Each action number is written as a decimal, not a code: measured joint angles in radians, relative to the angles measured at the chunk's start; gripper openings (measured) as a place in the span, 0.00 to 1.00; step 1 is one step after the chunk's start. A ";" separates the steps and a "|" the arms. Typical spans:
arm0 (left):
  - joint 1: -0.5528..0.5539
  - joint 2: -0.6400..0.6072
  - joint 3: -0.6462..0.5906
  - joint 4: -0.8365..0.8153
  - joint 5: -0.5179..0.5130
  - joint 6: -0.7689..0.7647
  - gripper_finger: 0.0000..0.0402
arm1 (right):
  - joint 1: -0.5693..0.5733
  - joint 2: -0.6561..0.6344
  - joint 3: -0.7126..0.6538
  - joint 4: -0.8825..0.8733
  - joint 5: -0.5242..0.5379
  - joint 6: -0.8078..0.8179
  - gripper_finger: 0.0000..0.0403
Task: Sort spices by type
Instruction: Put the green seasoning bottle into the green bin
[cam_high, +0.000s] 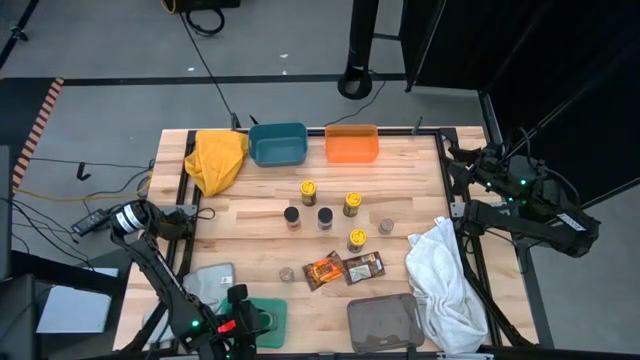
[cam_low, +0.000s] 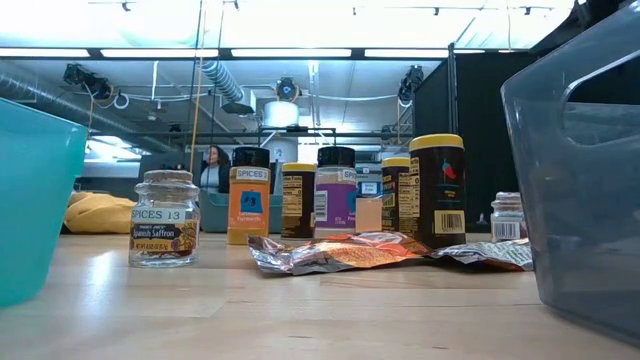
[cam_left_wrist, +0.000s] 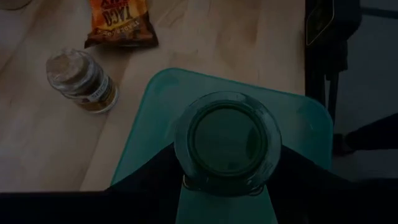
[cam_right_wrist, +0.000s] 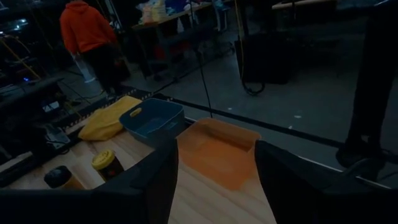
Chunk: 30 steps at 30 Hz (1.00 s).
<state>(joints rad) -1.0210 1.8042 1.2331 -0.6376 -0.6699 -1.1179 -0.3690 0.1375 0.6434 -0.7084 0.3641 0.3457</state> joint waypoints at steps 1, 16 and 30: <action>0.000 0.000 0.000 0.000 0.001 0.000 0.47 | 0.000 0.000 0.000 0.000 0.000 0.000 0.55; 0.037 0.000 0.030 -0.058 0.092 0.011 0.67 | 0.000 0.000 0.000 0.000 -0.104 -0.016 0.57; 0.039 0.000 0.146 -0.264 0.092 0.013 0.71 | 0.000 0.010 0.000 0.120 -0.097 -0.090 0.71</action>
<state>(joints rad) -0.9817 1.8046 1.3791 -0.9017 -0.5781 -1.1046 -0.3687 0.1476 0.6434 -0.5887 0.2676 0.2557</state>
